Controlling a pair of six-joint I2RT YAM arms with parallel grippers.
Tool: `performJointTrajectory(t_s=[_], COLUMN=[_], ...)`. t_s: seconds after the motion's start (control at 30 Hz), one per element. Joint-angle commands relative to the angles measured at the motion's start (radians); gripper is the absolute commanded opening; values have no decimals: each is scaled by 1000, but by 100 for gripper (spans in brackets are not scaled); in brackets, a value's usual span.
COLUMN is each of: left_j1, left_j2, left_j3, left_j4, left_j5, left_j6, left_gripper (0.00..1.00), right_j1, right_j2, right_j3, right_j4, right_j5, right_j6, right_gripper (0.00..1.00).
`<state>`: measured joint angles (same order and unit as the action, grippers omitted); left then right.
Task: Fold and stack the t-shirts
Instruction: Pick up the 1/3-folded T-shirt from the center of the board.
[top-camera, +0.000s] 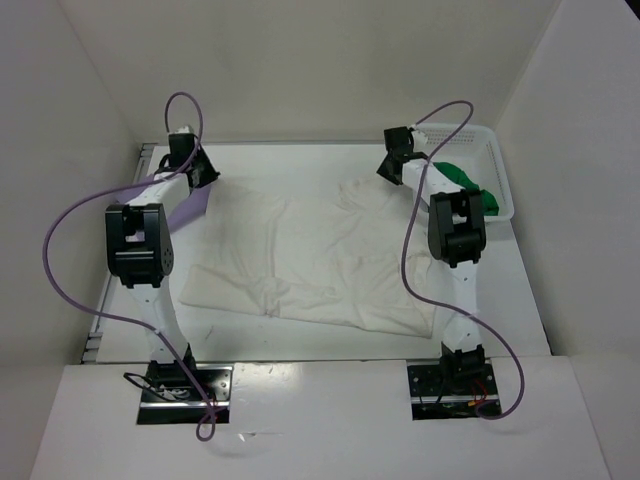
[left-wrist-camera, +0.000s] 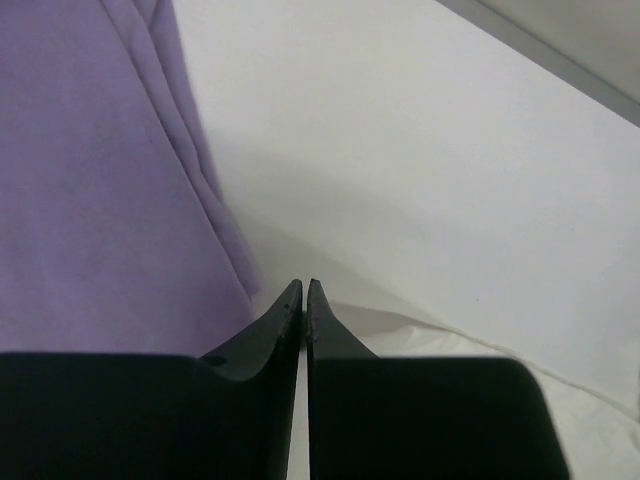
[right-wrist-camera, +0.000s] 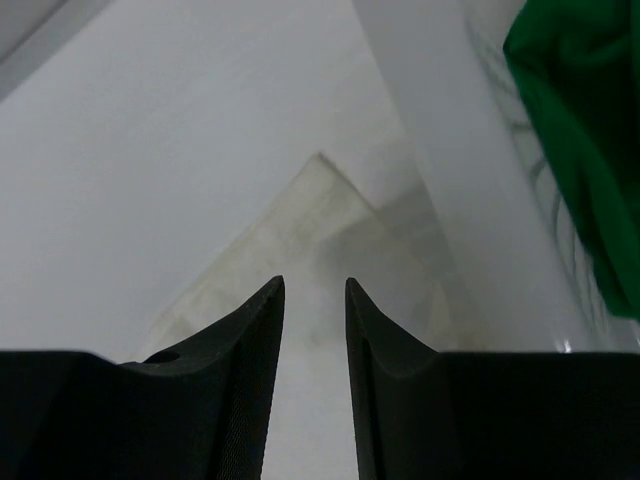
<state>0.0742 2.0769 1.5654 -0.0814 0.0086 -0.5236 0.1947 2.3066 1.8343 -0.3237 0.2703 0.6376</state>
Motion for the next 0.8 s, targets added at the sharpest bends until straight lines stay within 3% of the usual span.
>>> performJointTrajectory(t_s=[0.0, 0.17, 0.4, 0.77], left_j1=[-2, -2, -2, -2], left_j2=[-58, -78, -89, -89], left_j3=[-45, -84, -107, -116], left_j4=[74, 92, 112, 121], left_j5=[28, 37, 66, 76], left_j6=[-10, -19, -39, -49], left_gripper=[8, 8, 8, 8], right_j1=[2, 2, 2, 11], right_j2=[65, 220, 312, 373], right_j3=[187, 368, 563, 611], right_j4=[-53, -152, -265, -316], right_j5=[102, 151, 221, 149], right_j6=[-4, -4, 5, -16], right_gripper=[37, 38, 38, 34])
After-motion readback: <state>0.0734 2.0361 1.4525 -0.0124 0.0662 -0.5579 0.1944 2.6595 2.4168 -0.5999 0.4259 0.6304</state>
